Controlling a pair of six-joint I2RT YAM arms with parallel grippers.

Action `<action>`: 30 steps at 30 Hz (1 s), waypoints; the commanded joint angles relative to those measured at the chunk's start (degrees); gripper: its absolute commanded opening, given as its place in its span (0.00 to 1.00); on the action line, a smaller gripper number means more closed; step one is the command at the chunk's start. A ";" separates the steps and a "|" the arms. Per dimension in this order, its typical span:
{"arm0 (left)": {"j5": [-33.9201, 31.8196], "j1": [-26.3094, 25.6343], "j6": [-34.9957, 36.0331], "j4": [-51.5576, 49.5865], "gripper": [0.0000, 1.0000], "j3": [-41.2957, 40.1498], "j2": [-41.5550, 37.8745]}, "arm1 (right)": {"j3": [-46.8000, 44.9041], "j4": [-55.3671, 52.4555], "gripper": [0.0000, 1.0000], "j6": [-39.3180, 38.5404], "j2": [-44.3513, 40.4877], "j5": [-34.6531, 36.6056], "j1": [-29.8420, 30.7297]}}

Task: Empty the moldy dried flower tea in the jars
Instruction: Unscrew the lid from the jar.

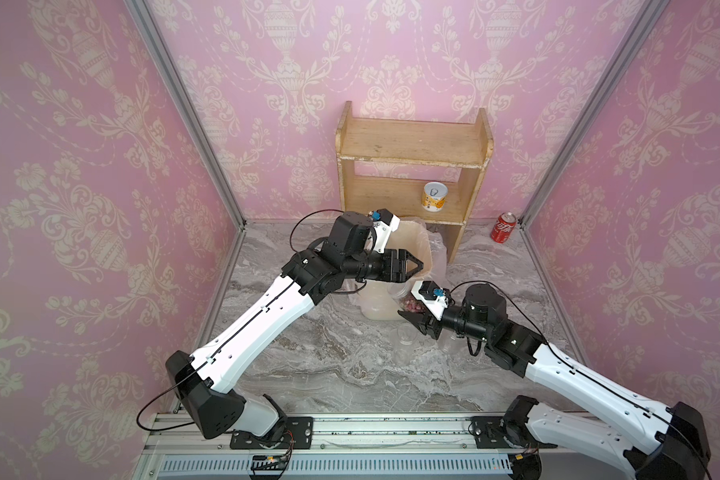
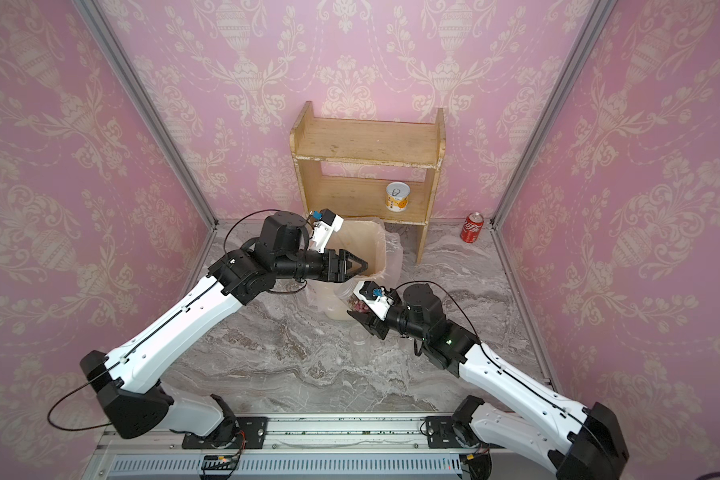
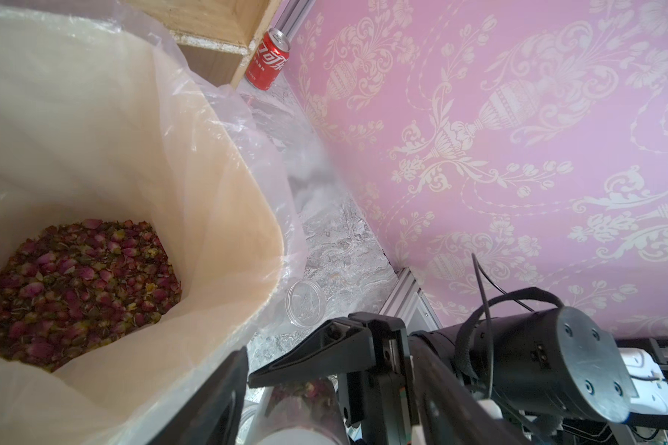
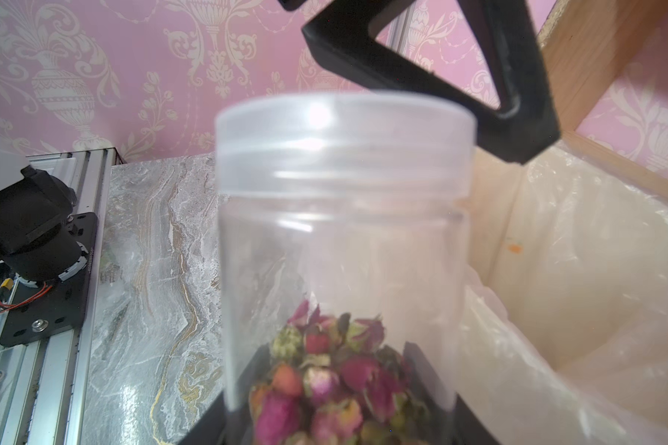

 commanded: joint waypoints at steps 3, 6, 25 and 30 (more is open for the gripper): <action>4.29 2.93 9.63 0.21 0.78 0.37 -3.12 | -1.40 1.57 0.14 0.39 -1.89 -2.50 0.05; 9.83 5.63 21.15 -2.02 0.86 0.17 -5.43 | -1.39 1.35 0.14 2.22 -2.33 -6.37 -0.45; 28.57 7.38 56.00 1.68 0.99 -16.64 -16.20 | 0.45 1.43 0.13 9.75 -1.49 -30.15 -5.11; 30.72 7.38 56.01 2.38 0.97 -16.57 -14.09 | 1.02 0.28 0.13 9.19 -0.73 -30.46 -5.11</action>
